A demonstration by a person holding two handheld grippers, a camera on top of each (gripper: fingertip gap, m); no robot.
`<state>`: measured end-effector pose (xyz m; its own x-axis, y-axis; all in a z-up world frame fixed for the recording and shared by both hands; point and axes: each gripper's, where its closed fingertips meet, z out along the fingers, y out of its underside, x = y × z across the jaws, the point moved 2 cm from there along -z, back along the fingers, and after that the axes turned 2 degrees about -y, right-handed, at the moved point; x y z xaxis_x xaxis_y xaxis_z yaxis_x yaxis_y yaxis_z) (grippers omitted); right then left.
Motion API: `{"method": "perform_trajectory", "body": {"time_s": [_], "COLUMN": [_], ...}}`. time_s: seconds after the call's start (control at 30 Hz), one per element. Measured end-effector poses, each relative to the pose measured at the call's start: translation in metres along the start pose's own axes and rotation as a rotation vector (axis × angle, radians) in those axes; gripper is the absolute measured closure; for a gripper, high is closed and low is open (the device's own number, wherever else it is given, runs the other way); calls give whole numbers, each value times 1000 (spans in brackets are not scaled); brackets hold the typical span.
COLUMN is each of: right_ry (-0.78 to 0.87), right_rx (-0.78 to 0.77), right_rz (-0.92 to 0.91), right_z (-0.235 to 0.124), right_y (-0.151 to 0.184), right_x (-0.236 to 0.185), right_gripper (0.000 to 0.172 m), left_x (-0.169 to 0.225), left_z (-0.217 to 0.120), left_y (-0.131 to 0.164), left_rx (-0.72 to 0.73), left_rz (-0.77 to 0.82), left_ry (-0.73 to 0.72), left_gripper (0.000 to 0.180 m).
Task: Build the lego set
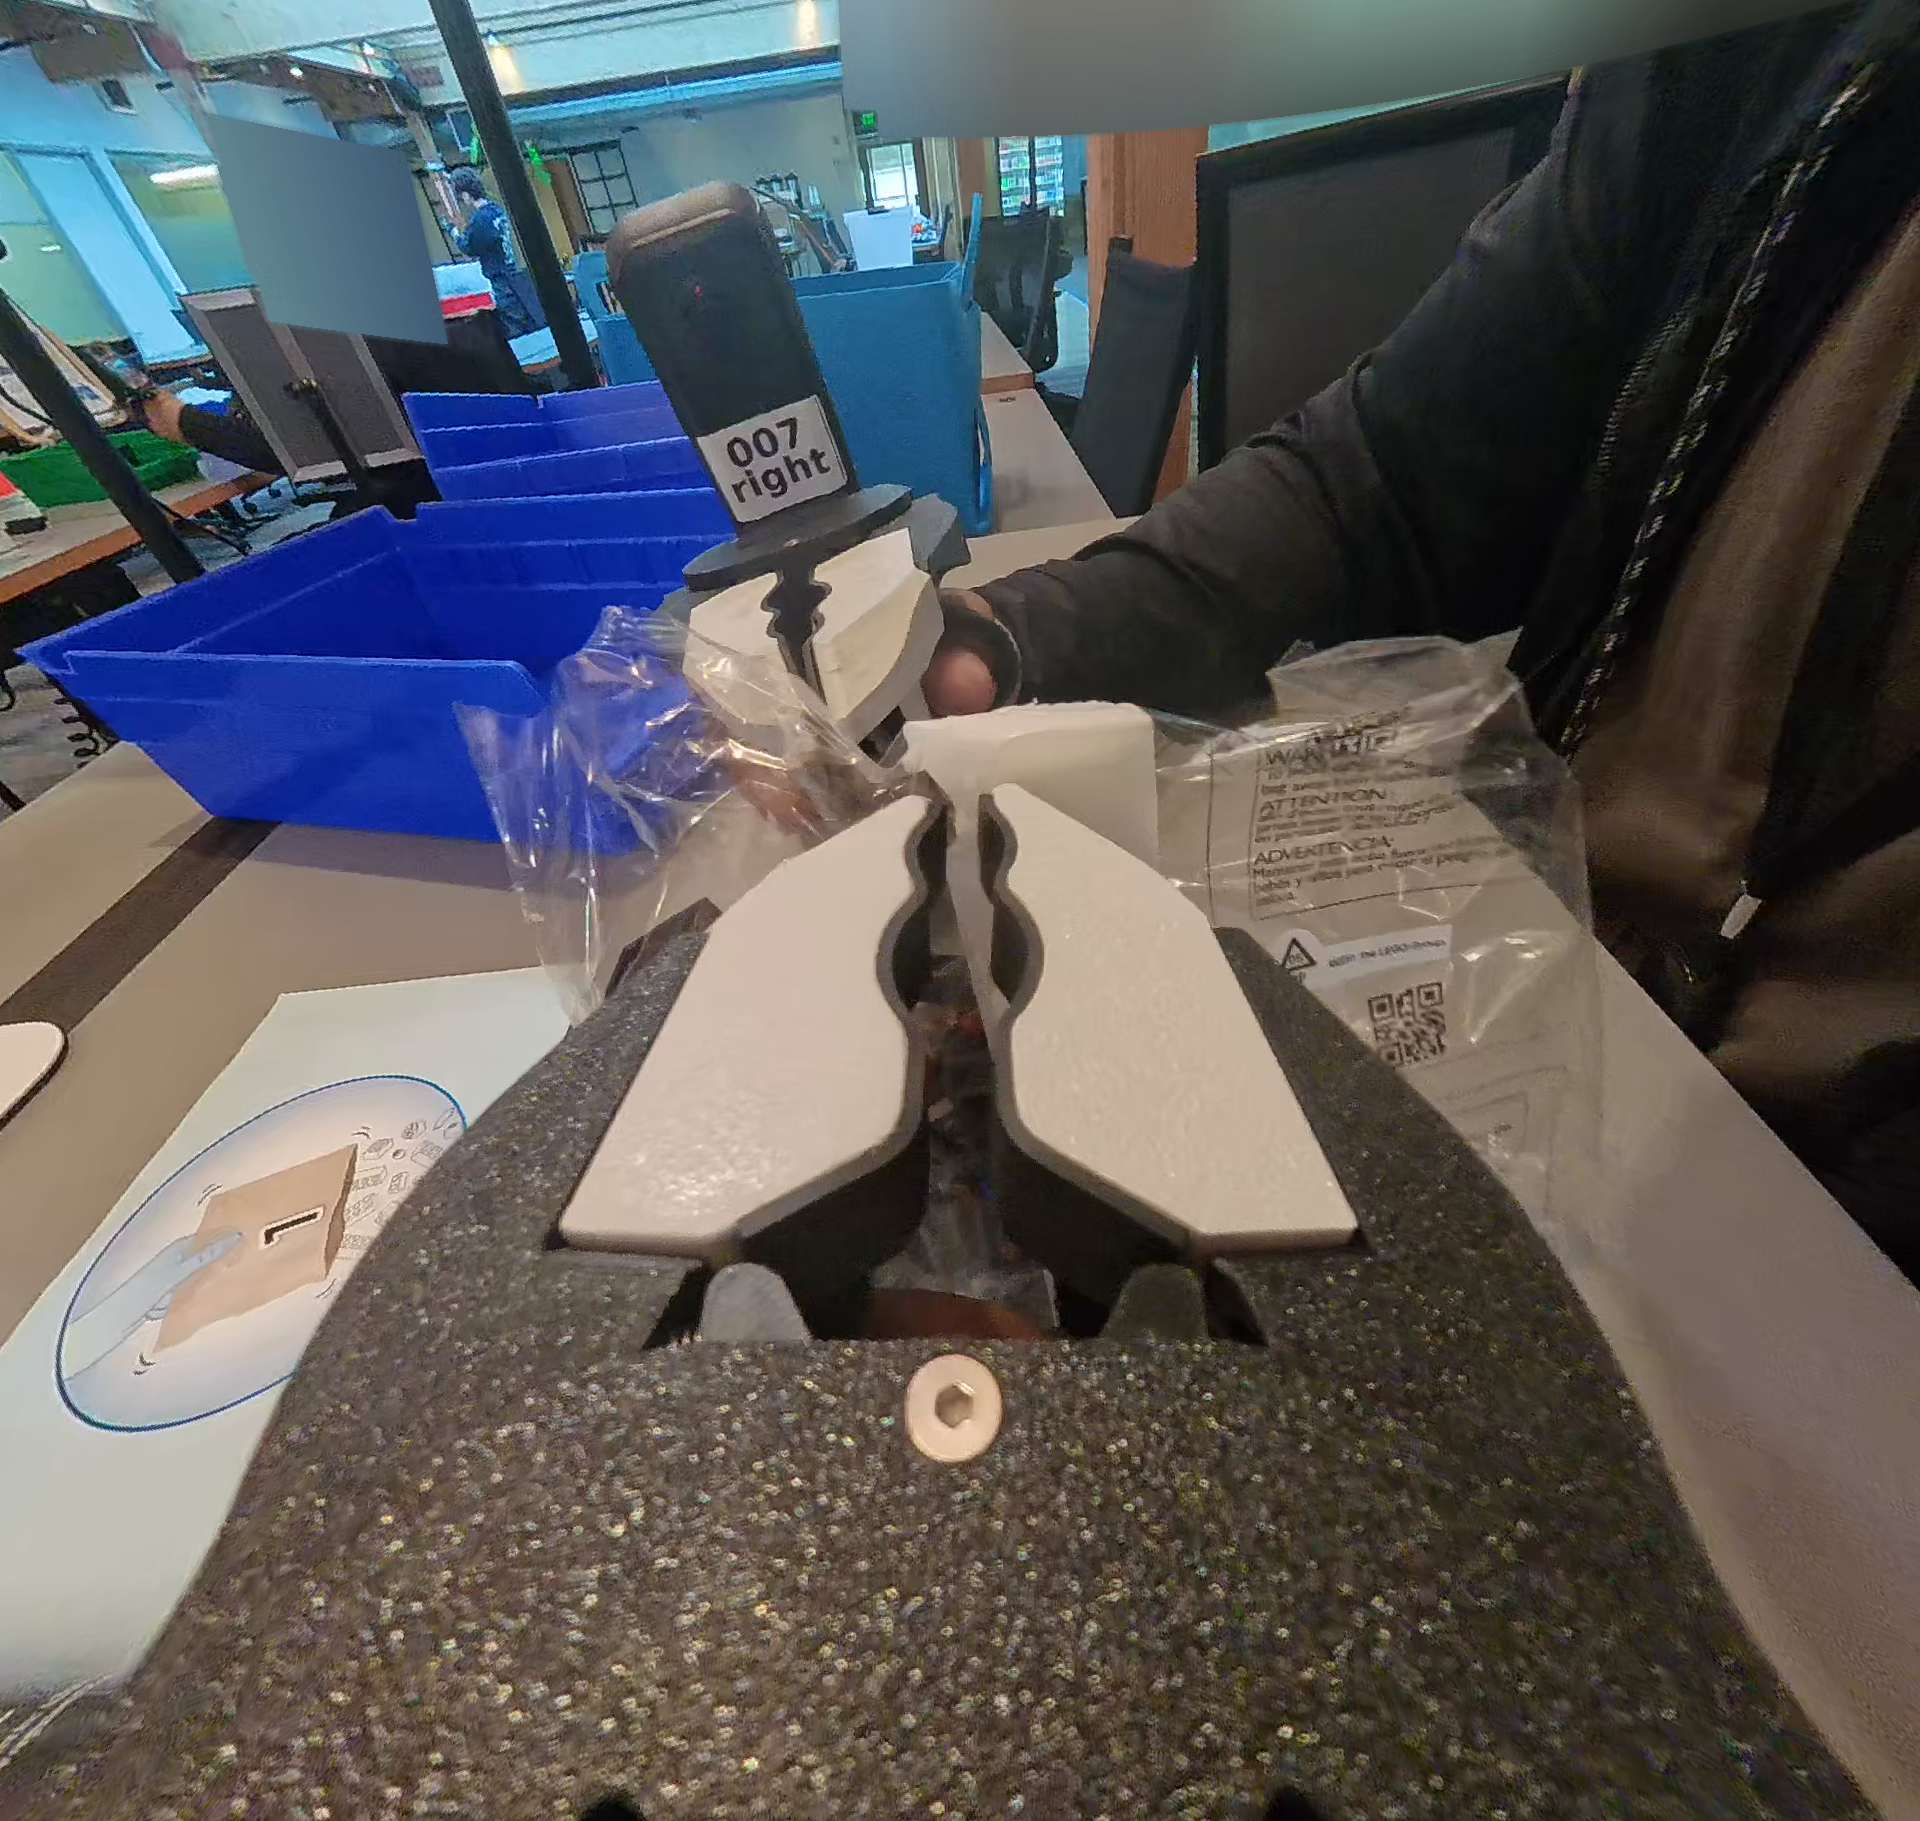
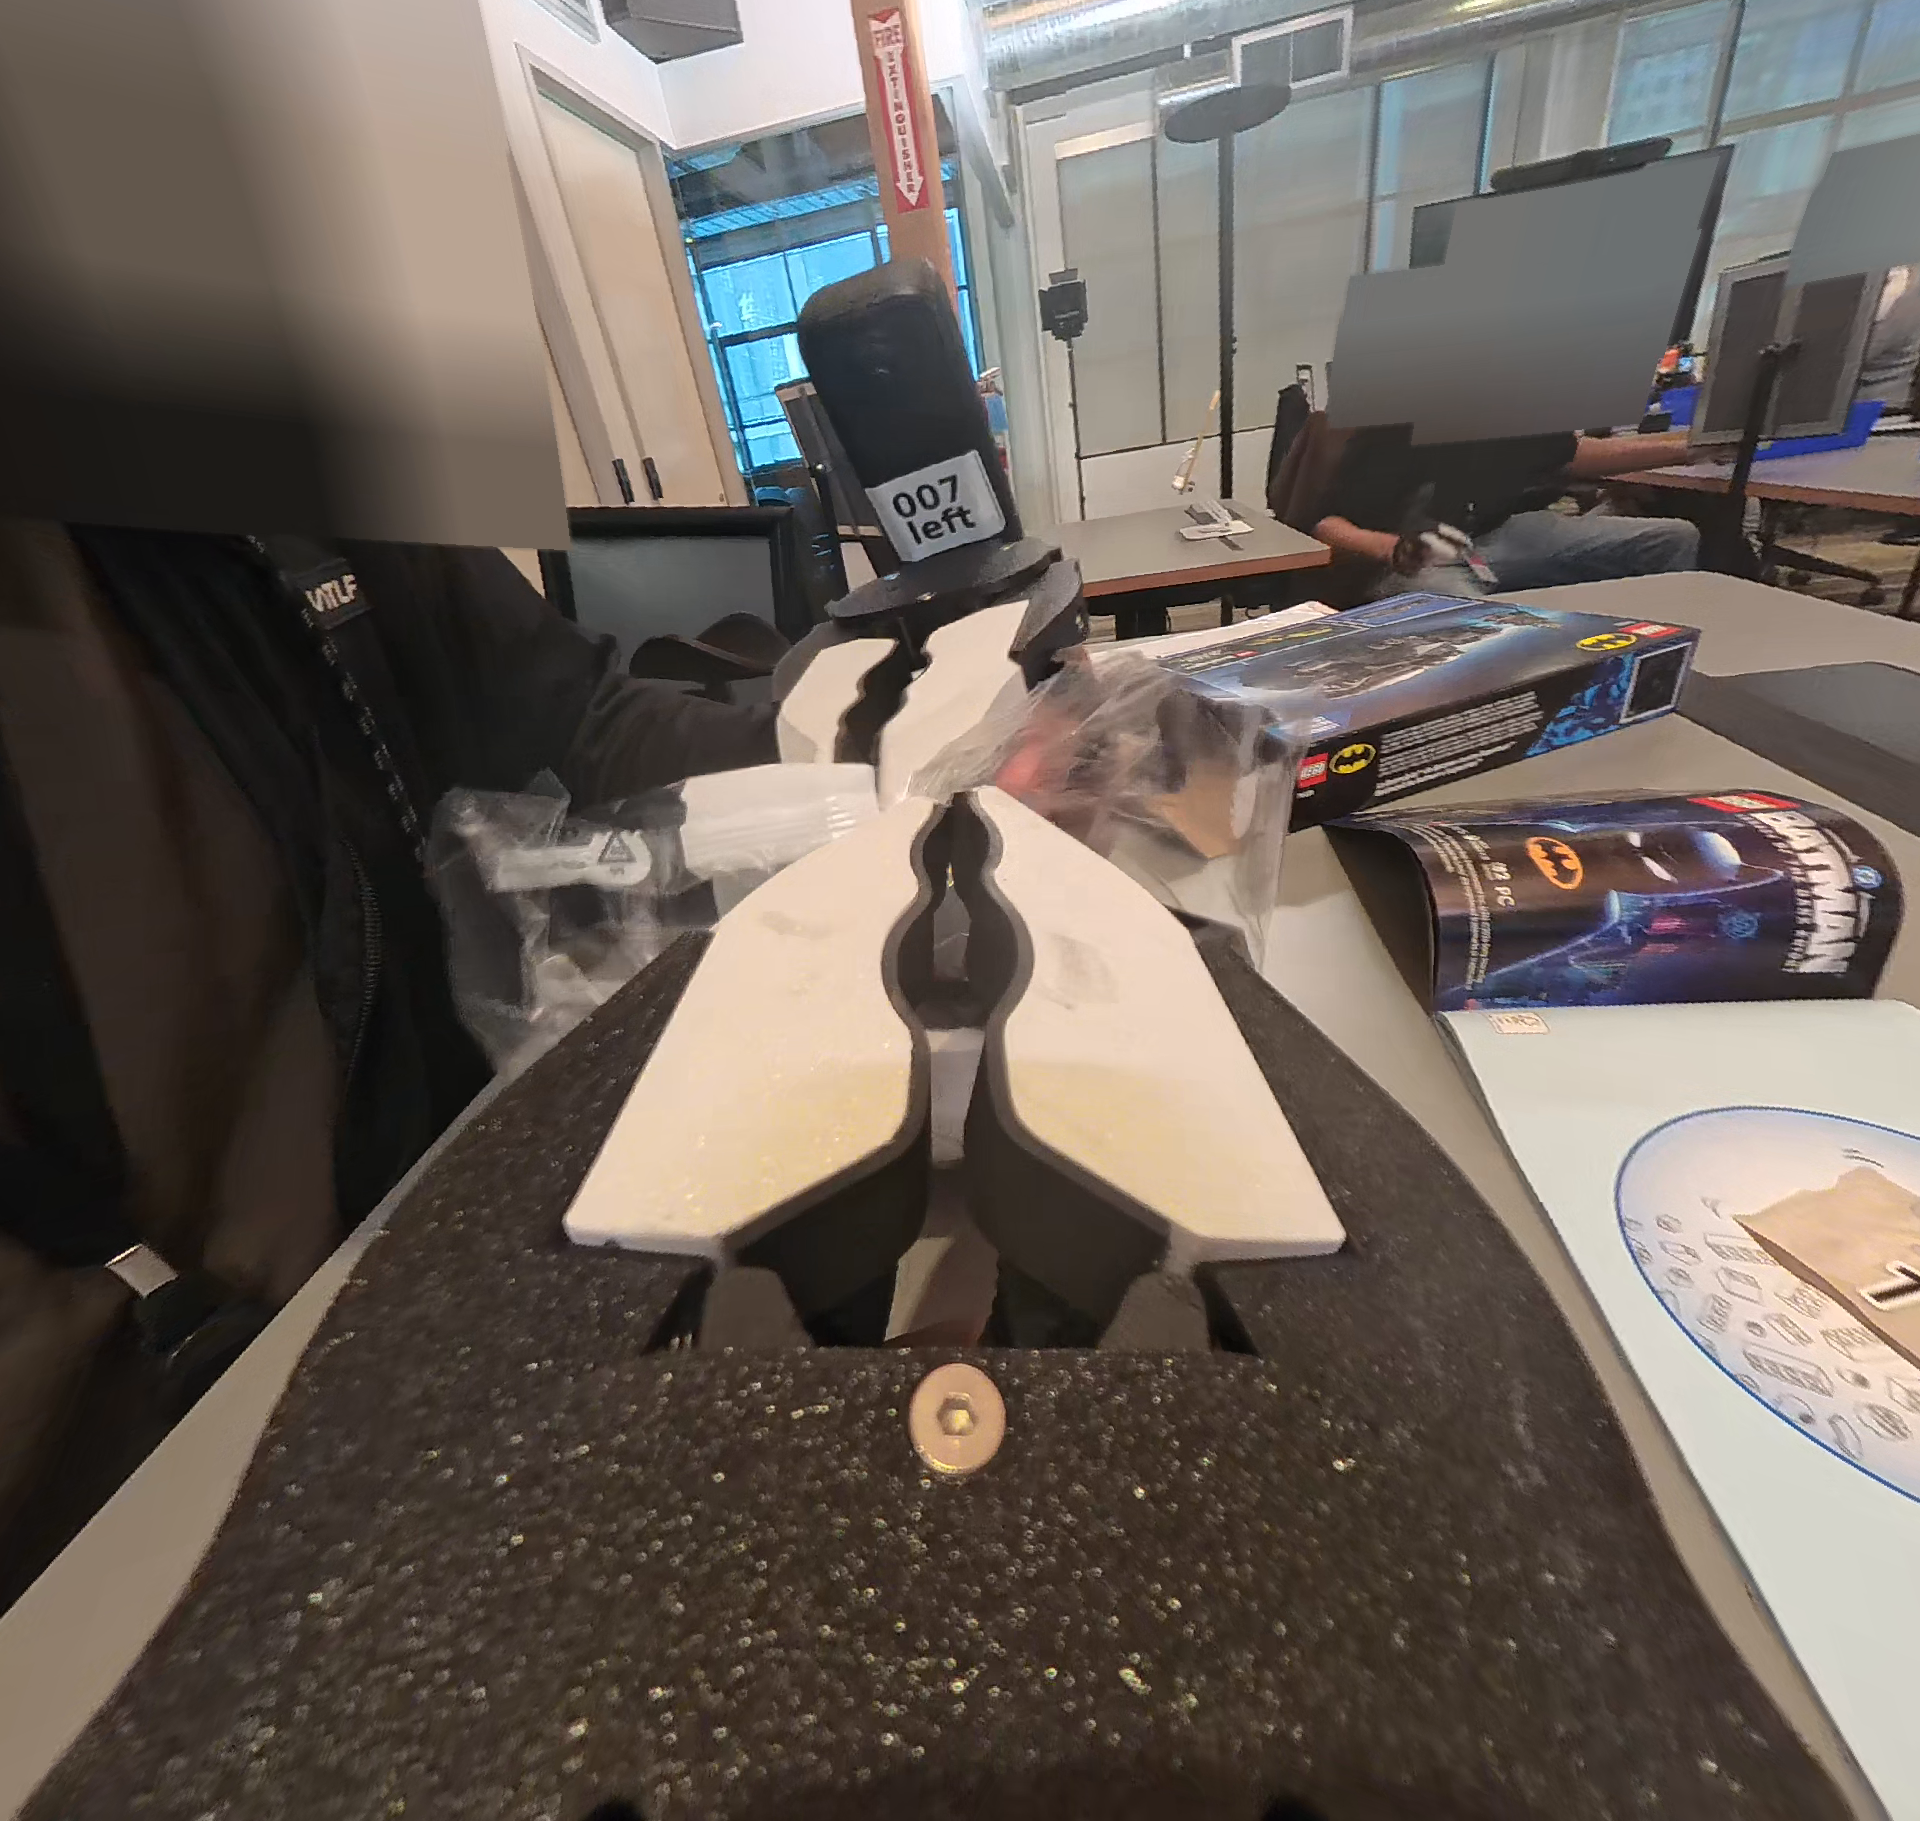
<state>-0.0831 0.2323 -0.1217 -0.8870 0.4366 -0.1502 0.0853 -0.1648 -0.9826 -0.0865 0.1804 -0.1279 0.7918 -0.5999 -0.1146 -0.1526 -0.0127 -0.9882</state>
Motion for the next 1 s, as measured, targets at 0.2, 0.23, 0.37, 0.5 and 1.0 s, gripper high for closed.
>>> {"method": "perform_trajectory", "body": {"time_s": [0.2, 0.23, 0.37, 0.5, 1.0], "right_ry": [20, 25, 49, 94, 106], "right_rx": [0, -1, -6, -2, -210], "right_rz": [0, -3, -4, -18, -192], "right_z": [-3, -3, -6, -15, -1], "right_y": [0, 0, 0, -3, 20], "right_x": [2, 2, 5, 8, -13], "right_gripper": [172, 171, 171, 166, 129], "left_x": [-3, -3, -5, -11, -23], "left_z": [1, 1, 0, -4, -6], "left_y": [2, 2, 3, 3, 7], "left_rx": [30, 35, 38, 49, 93], "left_rz": [-42, -43, -42, -52, -87], "left_ry": [12, 11, -1, -28, -82], "left_gripper": [180, 180, 180, 180, 180]}}
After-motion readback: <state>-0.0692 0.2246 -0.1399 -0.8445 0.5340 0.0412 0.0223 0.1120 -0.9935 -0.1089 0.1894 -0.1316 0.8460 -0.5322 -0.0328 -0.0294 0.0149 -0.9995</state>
